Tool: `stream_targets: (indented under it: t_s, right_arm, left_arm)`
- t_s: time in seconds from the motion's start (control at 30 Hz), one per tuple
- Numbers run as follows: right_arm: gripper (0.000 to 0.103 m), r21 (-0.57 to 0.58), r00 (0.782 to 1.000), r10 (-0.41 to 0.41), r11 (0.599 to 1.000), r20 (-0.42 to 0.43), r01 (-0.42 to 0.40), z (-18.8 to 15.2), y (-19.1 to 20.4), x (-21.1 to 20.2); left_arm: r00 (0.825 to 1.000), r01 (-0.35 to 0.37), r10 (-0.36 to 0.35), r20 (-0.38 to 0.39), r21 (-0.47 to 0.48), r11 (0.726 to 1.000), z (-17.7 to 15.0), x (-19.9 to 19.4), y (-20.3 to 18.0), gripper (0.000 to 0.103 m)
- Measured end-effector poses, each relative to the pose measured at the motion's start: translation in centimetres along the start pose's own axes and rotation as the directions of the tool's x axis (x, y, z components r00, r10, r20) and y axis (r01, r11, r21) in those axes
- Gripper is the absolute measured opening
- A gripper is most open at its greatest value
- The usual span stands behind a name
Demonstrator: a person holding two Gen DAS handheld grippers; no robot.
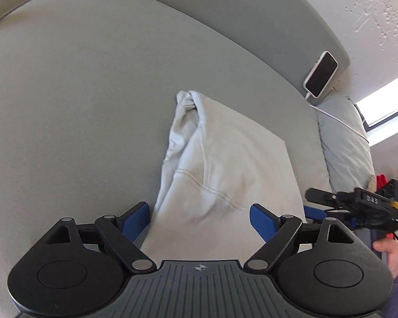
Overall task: Fold clothes
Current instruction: 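Close both grippers on the folded sweatshirt's edge, then lift the folded sweatshirt with both grippers and carry it to the clothes stack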
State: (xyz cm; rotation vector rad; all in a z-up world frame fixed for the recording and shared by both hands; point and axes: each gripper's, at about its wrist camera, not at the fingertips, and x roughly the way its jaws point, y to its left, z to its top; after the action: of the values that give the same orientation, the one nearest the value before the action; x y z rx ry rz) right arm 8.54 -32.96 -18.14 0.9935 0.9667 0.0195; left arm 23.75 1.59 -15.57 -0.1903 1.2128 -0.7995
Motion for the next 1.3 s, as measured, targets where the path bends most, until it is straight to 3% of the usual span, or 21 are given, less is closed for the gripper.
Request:
stream_targets:
  t_s: [0.2, 0.3, 0.33, 0.37, 0.4, 0.43, 0.5, 0.53, 0.63, 0.7, 0.87, 0.93, 1.07, 1.17, 1.3]
  right_arm:
    - [0.061, 0.129, 0.994, 0.103, 0.986, 0.035, -0.106, 2.7, -2.0, 2.9]
    - [0.060, 0.110, 0.992, 0.111, 0.987, 0.065, -0.118, 3.4, -1.7, 4.0]
    - [0.053, 0.100, 0.992, 0.105, 0.989, 0.071, -0.112, 3.5, -1.6, 4.4]
    - [0.045, 0.085, 0.995, 0.078, 0.993, 0.070, -0.084, 3.6, -1.4, 4.7]
    - [0.025, 0.070, 0.996, 0.051, 0.996, 0.068, -0.056, 3.7, -1.3, 5.0]
    - [0.009, 0.063, 0.997, 0.033, 0.997, 0.067, -0.037, 3.9, -1.3, 5.2]
    - [0.006, 0.077, 0.997, 0.037, 0.996, 0.064, -0.042, 4.0, -2.0, 4.7]
    - [0.005, 0.056, 0.997, 0.028, 0.998, 0.074, -0.032, 3.9, -1.7, 4.5]
    - [0.004, -0.074, 0.991, -0.043, 0.996, 0.130, 0.053, 3.0, 0.8, 3.3]
    - [0.004, -0.122, 0.984, -0.051, 0.990, 0.171, 0.073, 2.4, 2.7, 1.7]
    - [0.004, -0.192, 0.954, -0.033, 0.977, 0.297, 0.093, -0.1, 6.0, -6.0]
    - [0.004, -0.199, 0.931, 0.004, 0.977, 0.365, 0.073, -1.7, 6.6, -10.8]
    - [0.004, -0.182, 0.846, 0.072, 0.983, 0.528, 0.029, -6.1, 6.0, -21.2]
    - [0.004, -0.158, 0.769, 0.086, 0.987, 0.634, 0.020, -9.4, 4.4, -28.0]
    - [0.004, -0.107, 0.648, 0.025, 0.990, 0.762, 0.088, -13.0, 2.5, -35.1]
  left_arm:
    - [0.996, 0.083, -0.084, -0.014, -0.016, 0.996, 0.5, 2.0, -0.4, 0.087]
    - [0.998, 0.068, -0.068, -0.020, 0.027, 0.997, 0.3, 2.7, -1.8, 0.087]
    - [0.998, 0.054, -0.053, -0.022, 0.045, 0.998, 0.2, 2.9, -2.3, 0.087]
    - [0.999, 0.034, -0.032, -0.022, 0.064, 0.997, 0.2, 2.9, -2.8, 0.080]
    - [1.000, 0.008, -0.007, -0.021, 0.082, 0.997, 0.1, 3.0, -3.3, 0.065]
    - [1.000, -0.023, 0.024, -0.017, 0.096, 0.995, 0.1, 3.0, -3.7, 0.057]
    - [0.997, -0.078, 0.078, 0.002, 0.129, 0.989, -0.2, 2.9, -4.9, 0.025]
    - [0.995, -0.100, 0.099, 0.018, 0.159, 0.982, -0.5, 2.7, -5.9, 0.020]
    - [0.978, -0.202, 0.175, 0.114, 0.305, 0.931, -1.7, 1.6, -10.2, 0.015]
    - [0.967, -0.237, 0.184, 0.178, 0.350, 0.906, -2.4, 0.2, -13.0, 0.014]
    - [0.925, -0.281, 0.091, 0.368, 0.503, 0.818, -5.9, -4.9, -21.5, 0.014]
    - [0.904, -0.281, 0.020, 0.426, 0.561, 0.779, -7.8, -6.9, -24.9, 0.014]
    - [0.880, -0.221, -0.131, 0.457, 0.637, 0.739, -11.2, -9.0, -31.3, 0.015]
    - [0.876, -0.158, -0.210, 0.434, 0.669, 0.726, -12.9, -8.8, -35.8, 0.015]
    - [0.876, -0.059, -0.306, 0.373, 0.713, 0.698, -14.8, -6.5, -42.1, 0.015]
